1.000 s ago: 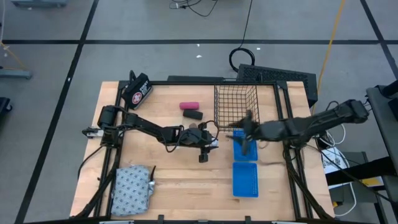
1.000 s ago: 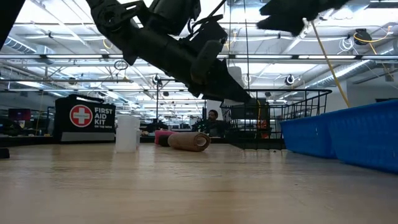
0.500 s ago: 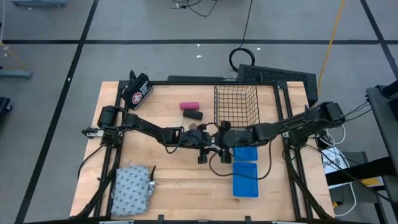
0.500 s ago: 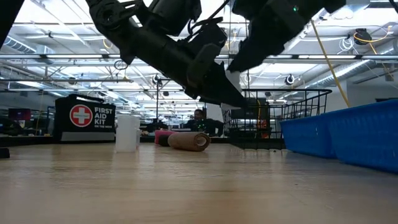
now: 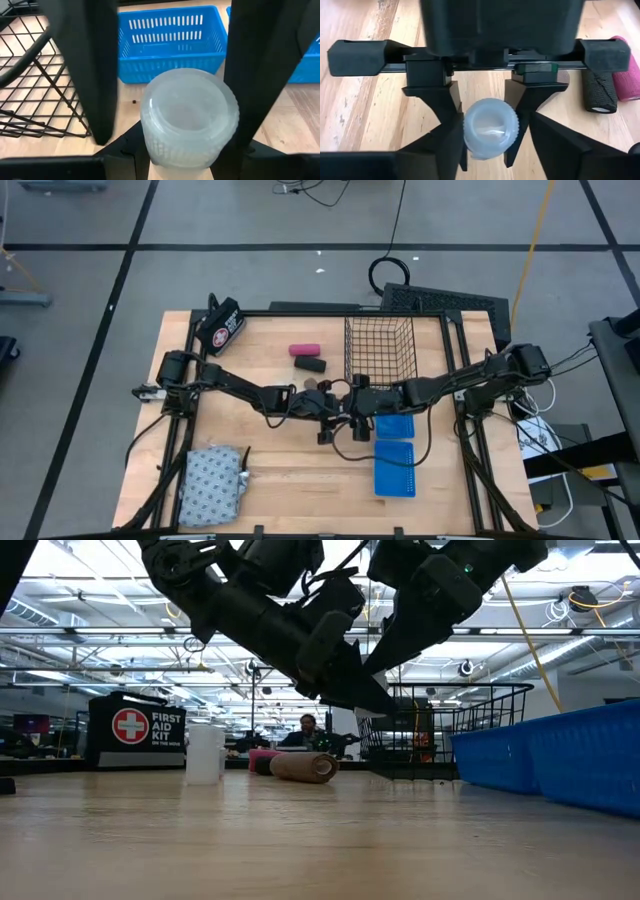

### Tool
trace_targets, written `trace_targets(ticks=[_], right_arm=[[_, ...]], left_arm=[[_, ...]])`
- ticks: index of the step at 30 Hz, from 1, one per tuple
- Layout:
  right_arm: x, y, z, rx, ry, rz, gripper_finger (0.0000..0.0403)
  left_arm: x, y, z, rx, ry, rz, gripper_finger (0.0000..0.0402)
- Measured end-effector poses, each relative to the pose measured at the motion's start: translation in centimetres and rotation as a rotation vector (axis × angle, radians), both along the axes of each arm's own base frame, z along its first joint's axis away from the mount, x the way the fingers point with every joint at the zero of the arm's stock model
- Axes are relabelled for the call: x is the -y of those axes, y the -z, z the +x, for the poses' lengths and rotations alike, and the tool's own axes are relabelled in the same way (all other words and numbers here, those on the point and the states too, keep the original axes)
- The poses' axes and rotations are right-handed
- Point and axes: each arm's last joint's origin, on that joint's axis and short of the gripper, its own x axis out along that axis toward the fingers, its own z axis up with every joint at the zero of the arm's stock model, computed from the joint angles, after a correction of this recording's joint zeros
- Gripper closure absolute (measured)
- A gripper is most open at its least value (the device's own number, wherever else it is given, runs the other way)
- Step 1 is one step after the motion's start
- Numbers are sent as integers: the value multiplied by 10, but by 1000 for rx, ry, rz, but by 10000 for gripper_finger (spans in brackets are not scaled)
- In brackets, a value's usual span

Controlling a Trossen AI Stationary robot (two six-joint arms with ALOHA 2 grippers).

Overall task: Pick & Place Medicine items
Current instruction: Put the top transparent pill bottle into the top blue basket

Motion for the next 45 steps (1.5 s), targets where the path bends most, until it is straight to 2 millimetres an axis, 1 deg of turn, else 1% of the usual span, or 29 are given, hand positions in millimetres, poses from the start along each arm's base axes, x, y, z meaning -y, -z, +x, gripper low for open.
trace_targets(ticks=[5, 6, 9, 12, 16, 21, 22, 25, 27, 29, 30, 31, 34, 36, 38, 42, 45], right_arm=[[0, 0, 0, -5, -24, -20, 276], [0, 0, 0, -6, -35, -33, 282], [-3, 0, -1, -7, -61, -59, 281], [-3, -2, -2, -7, -61, -55, 281], [-1, -12, -11, -10, -47, -49, 281], [-5, -31, -33, -21, -40, -20, 281], [-6, -37, -39, -16, -39, -8, 281], [-10, -49, -58, -25, -24, 37, 281], [-13, -52, -70, -30, -10, 74, 281], [-14, -49, -83, -40, 5, 105, 281], [-14, -47, -88, -38, 20, 123, 281], [-13, -43, -94, -36, 42, 137, 281], [-10, -25, -109, -61, 132, 150, 281], [-7, -12, -118, -75, 183, 153, 281], [-5, -1, -126, -88, 219, 156, 281], [0, 18, -138, -114, 288, 139, 281], [3, 31, -145, -123, 330, 128, 281]], left_arm=[[0, 0, 0, 0, 0, 5, 245], [0, 0, 0, 0, -1, 6, 245], [0, 0, 0, 0, -2, 6, 244], [1, -2, 1, 17, -16, -34, 243], [1, -14, 0, 71, -31, -92, 225], [0, -31, -4, 104, -45, -140, 176], [0, -33, -6, 97, -42, -138, 165], [0, -49, -12, 102, -11, -114, 133], [-2, -56, -17, 101, -19, -109, 116], [-7, -66, -23, 104, -53, -108, 105], [-9, -65, -25, 95, -66, -103, 100], [-12, -68, -24, 123, -72, -102, 97], [-19, -61, -30, 111, -97, -105, 95], [-24, -58, -29, 144, -113, -118, 97], [-30, -52, -33, 141, -136, -133, 102], [-38, -51, -33, 164, -170, -155, 112], [-40, -52, -33, 166, -176, -157, 116]])
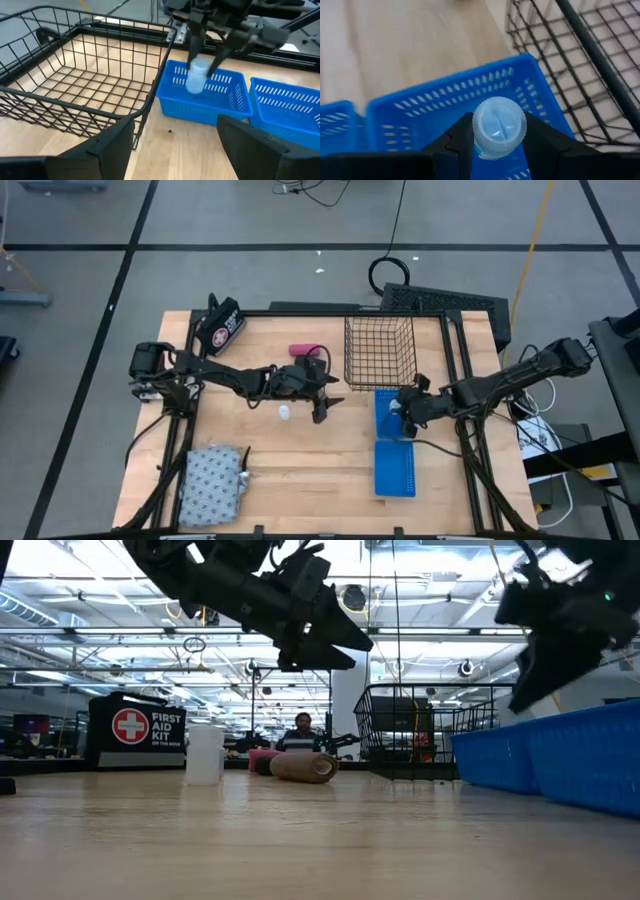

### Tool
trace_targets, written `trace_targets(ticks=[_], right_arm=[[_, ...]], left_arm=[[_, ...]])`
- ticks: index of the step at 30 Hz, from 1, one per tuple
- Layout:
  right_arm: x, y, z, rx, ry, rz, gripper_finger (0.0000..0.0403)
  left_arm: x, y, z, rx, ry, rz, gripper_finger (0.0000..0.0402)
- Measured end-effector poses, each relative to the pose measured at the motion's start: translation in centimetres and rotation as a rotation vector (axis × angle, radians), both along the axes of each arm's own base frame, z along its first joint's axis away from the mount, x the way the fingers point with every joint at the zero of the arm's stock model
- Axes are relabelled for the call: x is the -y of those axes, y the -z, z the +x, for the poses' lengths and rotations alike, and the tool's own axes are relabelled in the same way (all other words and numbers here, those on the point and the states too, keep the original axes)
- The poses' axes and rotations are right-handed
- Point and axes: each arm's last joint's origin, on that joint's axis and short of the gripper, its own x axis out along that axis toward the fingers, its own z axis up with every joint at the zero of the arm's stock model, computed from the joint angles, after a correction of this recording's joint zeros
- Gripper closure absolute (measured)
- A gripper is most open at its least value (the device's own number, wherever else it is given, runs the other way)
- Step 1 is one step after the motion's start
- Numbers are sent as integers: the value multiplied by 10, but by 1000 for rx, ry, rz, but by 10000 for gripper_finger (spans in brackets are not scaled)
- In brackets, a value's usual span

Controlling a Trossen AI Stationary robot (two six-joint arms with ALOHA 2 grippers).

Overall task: Pick & Place Medicine items
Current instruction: Put the top transparent pill bottle into the top blue basket, then adjust the wire basket

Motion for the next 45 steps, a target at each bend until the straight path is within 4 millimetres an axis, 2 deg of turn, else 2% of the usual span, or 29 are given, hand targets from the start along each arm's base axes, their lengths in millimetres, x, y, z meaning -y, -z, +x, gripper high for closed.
trace_targets(ticks=[11, 19, 21, 25, 28, 33, 40, 42, 45], right_arm=[[6, 33, -13, 12, 75, -38, 281], [7, 38, -15, 13, 76, -48, 281], [7, 38, -15, 10, 74, -47, 260], [7, 39, -16, -4, 66, -47, 176], [7, 38, -16, 4, 65, -41, 126], [7, 28, -17, 62, 71, 6, 86], [5, -12, -17, 233, 5, 123, 85], [4, -22, -17, 301, -31, 127, 88], [4, -35, -18, 403, -105, 109, 89]], left_arm=[[0, 0, 0, -5, 4, 8, 115], [0, 1, 0, -9, 5, 10, 109], [0, 1, 0, -9, 5, 10, 112], [0, 1, 0, -9, 4, 10, 117], [0, 1, 0, -8, 5, 12, 115], [2, -14, -8, -8, 4, 36, 119], [7, -45, -41, -101, -103, 75, 132], [8, -49, -50, -124, -134, 61, 133], [11, -42, -59, -126, -173, 41, 133]])
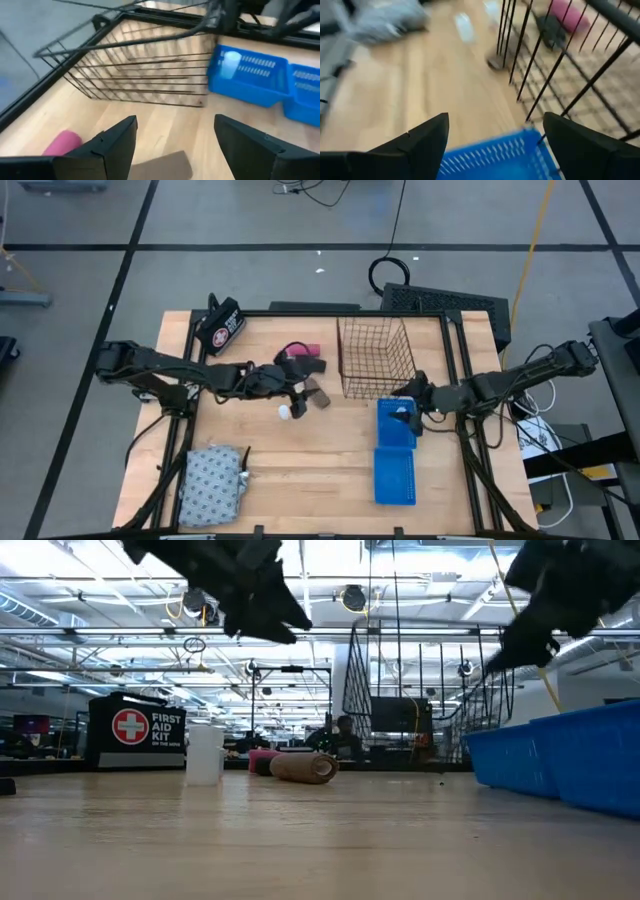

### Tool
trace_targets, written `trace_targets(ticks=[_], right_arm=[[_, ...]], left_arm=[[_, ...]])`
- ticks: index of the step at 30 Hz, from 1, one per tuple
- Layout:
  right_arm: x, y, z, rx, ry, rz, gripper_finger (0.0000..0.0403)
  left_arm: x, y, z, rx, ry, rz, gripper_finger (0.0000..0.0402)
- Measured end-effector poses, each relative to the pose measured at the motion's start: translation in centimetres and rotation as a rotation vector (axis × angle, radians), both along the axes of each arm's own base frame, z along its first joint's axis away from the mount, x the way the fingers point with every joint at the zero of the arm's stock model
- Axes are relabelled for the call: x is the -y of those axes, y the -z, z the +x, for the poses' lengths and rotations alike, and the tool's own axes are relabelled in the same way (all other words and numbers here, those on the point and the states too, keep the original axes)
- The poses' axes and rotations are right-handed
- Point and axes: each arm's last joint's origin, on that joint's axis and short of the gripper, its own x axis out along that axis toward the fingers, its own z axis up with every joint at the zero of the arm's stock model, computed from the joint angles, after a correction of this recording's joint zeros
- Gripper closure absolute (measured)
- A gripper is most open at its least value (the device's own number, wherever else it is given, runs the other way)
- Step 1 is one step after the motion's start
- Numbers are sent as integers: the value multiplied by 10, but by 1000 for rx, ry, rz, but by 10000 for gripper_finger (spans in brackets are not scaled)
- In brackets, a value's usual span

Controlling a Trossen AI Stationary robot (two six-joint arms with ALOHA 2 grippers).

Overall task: Pick & Place Medicine items
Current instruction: Adjust the wire basket

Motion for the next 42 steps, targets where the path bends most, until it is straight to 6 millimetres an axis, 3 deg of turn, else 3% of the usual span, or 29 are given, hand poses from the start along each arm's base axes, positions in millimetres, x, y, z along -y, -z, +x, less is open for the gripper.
trace_targets(ticks=[4, 9, 18, 29, 42], right_arm=[[1, -6, -2, 36, -37, -60, 90], [4, 7, -2, -23, 27, -150, 97], [18, 30, -3, -103, 186, -256, 117], [24, 53, -8, -182, 140, -140, 138], [27, 55, -9, -209, 38, 33, 147]], left_arm=[[1, 20, -10, -3, -69, -7, 133], [-2, 36, -17, 3, -116, -48, 133], [-3, 35, -16, 29, -110, -25, 133], [-3, 35, -16, 30, -111, -29, 133], [-3, 35, -16, 32, -110, -36, 133]])
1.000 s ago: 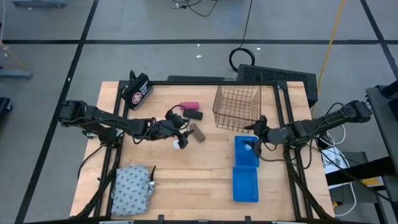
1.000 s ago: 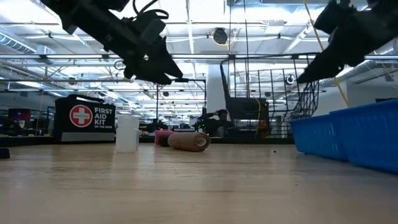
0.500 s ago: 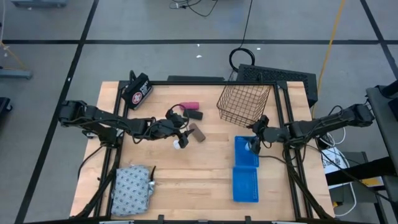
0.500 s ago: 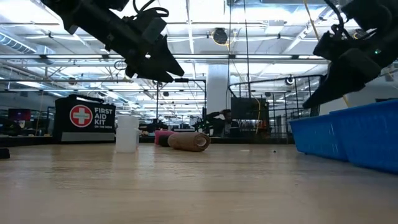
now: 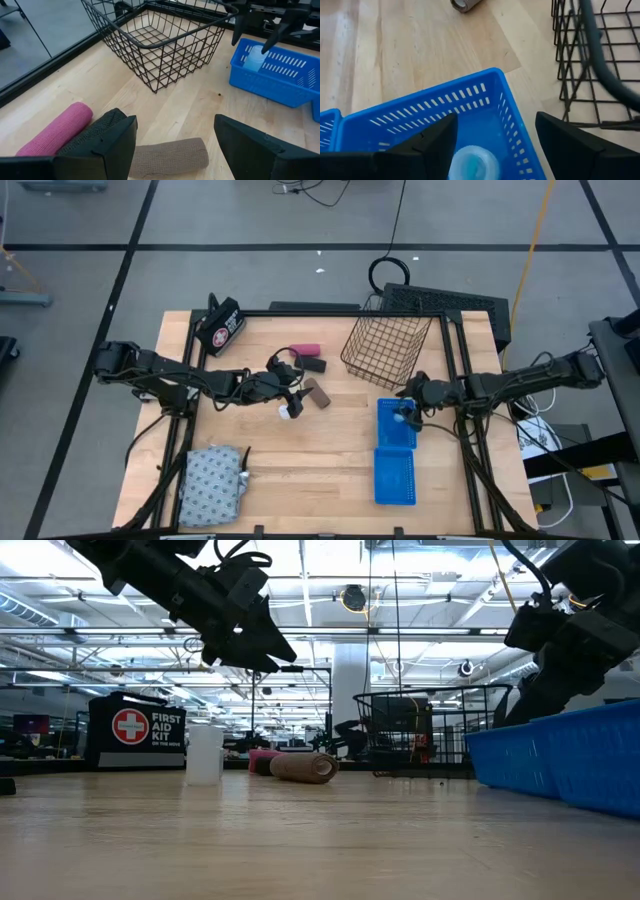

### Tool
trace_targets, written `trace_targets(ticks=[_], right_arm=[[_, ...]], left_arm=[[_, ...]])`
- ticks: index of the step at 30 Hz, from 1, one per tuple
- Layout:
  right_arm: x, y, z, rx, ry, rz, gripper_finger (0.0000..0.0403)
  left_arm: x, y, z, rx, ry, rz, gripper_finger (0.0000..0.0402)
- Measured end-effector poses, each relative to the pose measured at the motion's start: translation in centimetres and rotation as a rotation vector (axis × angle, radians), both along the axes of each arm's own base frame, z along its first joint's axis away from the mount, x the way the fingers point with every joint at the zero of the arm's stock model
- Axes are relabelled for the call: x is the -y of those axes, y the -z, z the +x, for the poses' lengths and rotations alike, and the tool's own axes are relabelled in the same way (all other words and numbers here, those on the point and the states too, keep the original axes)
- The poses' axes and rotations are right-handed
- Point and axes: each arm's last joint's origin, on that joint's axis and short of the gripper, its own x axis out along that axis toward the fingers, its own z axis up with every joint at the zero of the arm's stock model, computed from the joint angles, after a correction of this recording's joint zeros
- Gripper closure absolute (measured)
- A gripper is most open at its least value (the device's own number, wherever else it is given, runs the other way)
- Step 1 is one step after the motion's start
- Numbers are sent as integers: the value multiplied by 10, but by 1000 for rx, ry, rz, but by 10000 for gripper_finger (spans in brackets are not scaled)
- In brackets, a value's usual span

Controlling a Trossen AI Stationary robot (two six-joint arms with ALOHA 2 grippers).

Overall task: Pick & Place Medicine items
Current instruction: Adjust the wire basket

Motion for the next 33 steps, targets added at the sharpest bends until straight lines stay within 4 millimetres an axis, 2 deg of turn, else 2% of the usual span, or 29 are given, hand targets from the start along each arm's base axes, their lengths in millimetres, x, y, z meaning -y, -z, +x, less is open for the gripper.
trace_targets(ticks=[11, 15, 20, 24, 29, 33], right_arm=[[5, -11, -14, 69, 1, -11, 160], [0, -16, -18, 109, -141, -10, 174], [-3, -26, -21, 209, -194, -32, 198], [-4, -36, -17, 323, -158, -75, 212], [1, -45, -13, 221, -36, -252, 219], [0, -48, -3, 112, -53, -302, 220]], left_arm=[[0, 0, 0, -3, 12, -1, 133], [1, 0, 0, -5, 20, -3, 133], [1, 1, 0, -10, 35, -4, 133], [1, 1, 0, -10, 35, -4, 133], [1, 1, 0, -10, 35, -4, 133], [1, 1, 0, -10, 35, -2, 133]])
